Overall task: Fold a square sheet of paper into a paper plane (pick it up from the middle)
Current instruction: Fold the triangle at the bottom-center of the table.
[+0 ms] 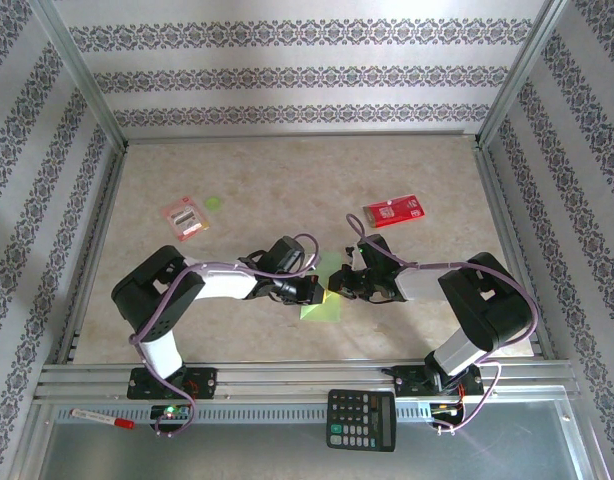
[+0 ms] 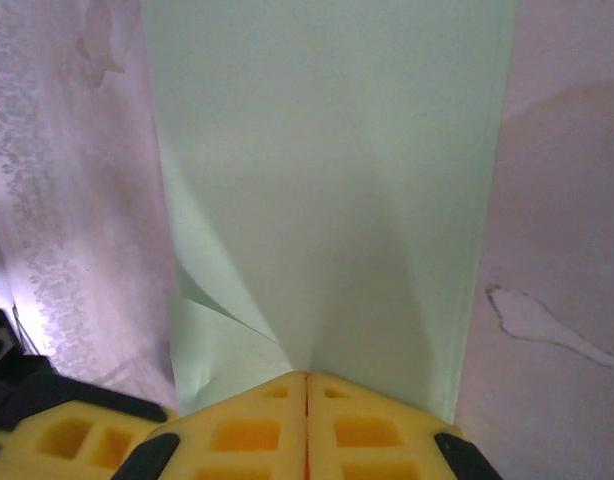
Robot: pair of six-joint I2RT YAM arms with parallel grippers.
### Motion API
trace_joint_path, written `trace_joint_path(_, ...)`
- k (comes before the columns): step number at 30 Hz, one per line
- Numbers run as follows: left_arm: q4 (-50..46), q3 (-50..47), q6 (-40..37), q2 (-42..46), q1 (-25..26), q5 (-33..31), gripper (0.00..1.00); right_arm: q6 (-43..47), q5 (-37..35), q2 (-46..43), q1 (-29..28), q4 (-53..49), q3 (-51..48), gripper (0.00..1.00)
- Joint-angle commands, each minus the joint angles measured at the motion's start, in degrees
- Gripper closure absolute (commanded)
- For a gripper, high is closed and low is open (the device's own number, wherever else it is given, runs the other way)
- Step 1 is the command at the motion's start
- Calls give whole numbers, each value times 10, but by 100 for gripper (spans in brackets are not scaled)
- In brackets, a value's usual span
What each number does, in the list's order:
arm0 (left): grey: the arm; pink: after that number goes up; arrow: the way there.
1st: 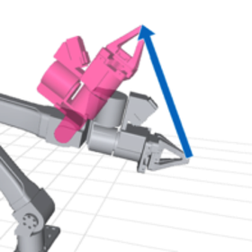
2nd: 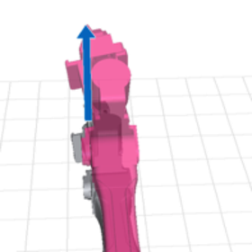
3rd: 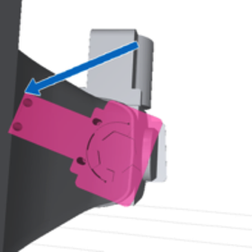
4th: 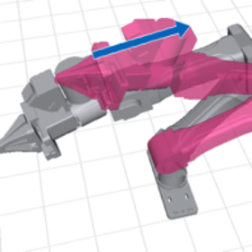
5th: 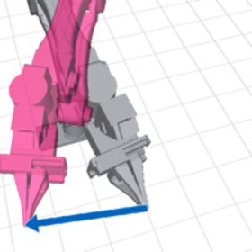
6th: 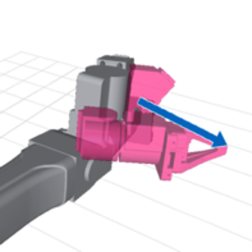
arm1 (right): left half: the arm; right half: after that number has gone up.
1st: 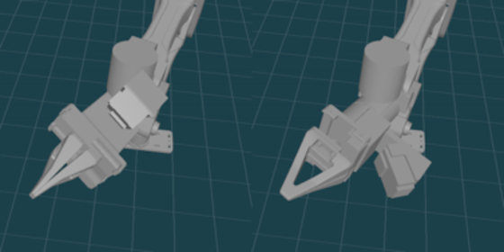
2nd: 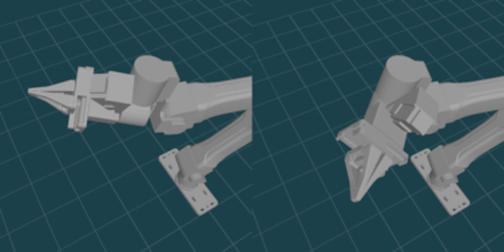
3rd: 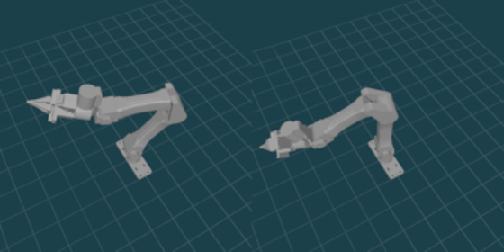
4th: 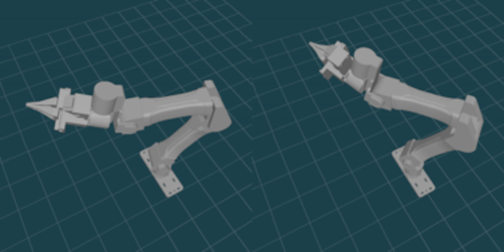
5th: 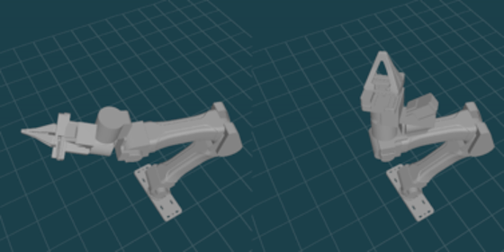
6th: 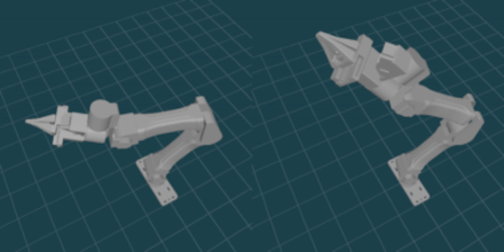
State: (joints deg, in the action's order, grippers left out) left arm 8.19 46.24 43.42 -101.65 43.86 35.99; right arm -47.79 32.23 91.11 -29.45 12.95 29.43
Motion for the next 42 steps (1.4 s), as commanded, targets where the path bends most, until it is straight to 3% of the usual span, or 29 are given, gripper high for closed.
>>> trace_joint_path(1,5,18,2,-16,0,3,100,5,-27,19,-3,-35,-22,93)
trace_joint_path(15,-3,-15,-2,-29,-2,-4,100,10,-45,14,-6,-56,-27,94)
trace_joint_path(42,-3,-151,12,64,-2,11,100,21,-64,27,-9,-99,-16,96)
